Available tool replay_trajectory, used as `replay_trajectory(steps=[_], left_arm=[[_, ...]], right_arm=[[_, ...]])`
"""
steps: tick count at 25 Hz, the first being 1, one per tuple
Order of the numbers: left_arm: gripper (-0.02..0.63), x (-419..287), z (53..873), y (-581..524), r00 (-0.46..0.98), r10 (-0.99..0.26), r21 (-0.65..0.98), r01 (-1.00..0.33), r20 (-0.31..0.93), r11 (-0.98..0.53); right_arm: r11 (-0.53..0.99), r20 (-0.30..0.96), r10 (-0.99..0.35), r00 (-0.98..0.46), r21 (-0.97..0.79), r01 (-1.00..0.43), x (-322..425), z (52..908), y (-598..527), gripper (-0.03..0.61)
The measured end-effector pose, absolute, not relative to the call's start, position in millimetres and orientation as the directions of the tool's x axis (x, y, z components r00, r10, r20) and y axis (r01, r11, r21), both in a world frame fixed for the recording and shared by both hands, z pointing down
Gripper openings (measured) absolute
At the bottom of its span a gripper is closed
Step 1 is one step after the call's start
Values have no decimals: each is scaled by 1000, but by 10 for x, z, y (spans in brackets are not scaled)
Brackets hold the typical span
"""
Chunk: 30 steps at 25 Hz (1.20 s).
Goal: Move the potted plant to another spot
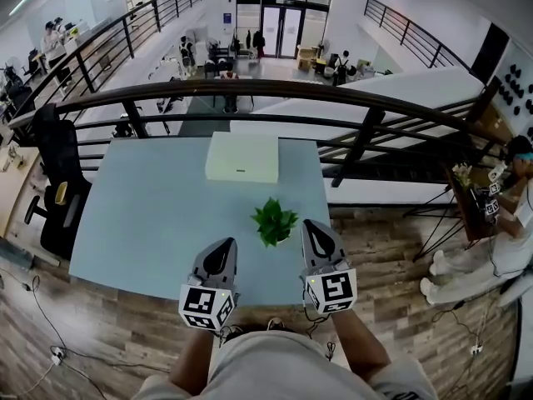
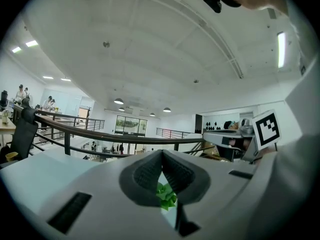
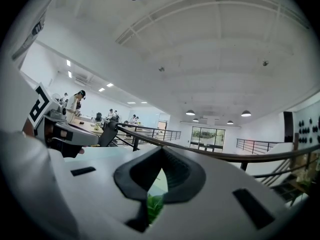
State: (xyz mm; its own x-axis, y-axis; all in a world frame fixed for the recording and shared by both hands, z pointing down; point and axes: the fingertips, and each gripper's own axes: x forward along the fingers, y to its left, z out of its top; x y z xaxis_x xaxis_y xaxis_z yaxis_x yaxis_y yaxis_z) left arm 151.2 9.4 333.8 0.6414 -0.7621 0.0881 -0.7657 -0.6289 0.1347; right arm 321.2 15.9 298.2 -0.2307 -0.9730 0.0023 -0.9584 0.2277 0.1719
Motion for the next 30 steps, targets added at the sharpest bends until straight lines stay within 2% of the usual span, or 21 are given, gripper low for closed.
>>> replay_trajectory(steps=[30], left_arm=[[12, 1612, 3372, 293, 645, -759, 141, -763, 93, -631]], right_arm=[[259, 11, -965, -262, 172, -950, 3168, 3005, 344, 3]])
